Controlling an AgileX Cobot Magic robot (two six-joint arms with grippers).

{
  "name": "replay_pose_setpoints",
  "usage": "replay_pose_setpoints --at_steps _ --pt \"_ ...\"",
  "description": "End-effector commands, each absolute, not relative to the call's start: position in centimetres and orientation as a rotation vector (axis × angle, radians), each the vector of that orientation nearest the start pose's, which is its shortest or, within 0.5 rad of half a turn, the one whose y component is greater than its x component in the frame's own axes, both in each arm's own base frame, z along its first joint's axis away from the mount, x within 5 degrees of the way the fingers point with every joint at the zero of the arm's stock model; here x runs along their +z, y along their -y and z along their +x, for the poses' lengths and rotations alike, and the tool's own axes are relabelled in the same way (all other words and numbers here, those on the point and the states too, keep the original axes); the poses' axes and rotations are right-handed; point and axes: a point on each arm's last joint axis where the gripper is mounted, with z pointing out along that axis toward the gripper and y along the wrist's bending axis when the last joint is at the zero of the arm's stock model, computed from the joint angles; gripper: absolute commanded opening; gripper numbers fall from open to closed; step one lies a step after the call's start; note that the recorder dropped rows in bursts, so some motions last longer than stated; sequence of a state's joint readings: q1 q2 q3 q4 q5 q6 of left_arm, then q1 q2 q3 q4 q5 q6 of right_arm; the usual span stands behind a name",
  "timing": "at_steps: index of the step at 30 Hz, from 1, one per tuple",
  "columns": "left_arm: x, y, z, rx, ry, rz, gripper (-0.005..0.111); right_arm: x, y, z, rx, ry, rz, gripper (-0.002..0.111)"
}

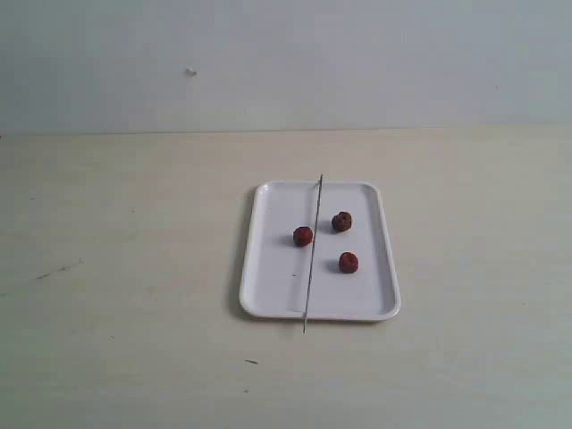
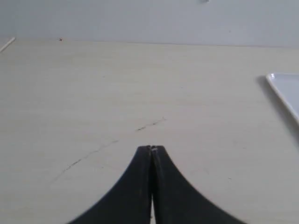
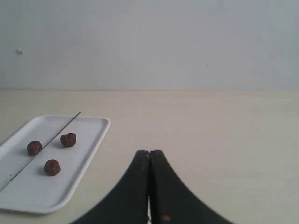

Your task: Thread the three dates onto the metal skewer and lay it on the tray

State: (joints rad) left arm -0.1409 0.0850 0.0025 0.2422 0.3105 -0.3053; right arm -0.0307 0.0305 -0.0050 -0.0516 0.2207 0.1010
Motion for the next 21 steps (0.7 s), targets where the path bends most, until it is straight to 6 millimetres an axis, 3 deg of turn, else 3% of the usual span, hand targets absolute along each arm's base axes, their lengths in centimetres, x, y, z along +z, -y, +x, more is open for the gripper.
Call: replay_pose_setpoints --at_steps 1,9,13,15,19,21 --pt "19.7 0.5 6.2 -0.077 -1.692 0.087 0.0 19.2 0.3 5.7 -0.002 -1.724 0.08 0.0" --pt "22.7 1.3 6.0 -0.365 -1.368 -0.031 0.0 19.2 0.3 5.7 -0.002 -1.724 0.08 0.0" --pt "23.7 1.6 5.6 -0.691 -1.252 -0.214 0.0 19.2 0.3 5.7 -0.002 -1.724 0.08 0.0" --pt "24.5 1.7 5.3 -0.778 -1.163 -0.218 0.0 19.2 0.3 5.7 -0.002 -1.724 0.08 0.0" --pt "28.0 1.5 4.2 -0.874 -0.928 -0.2 0.0 19.2 0.3 5.7 -0.002 -1.724 0.08 0.0" --pt "29.8 0.9 4.6 -0.852 -0.961 -0.285 0.0 19.2 0.3 5.7 -0.002 -1.724 0.08 0.0"
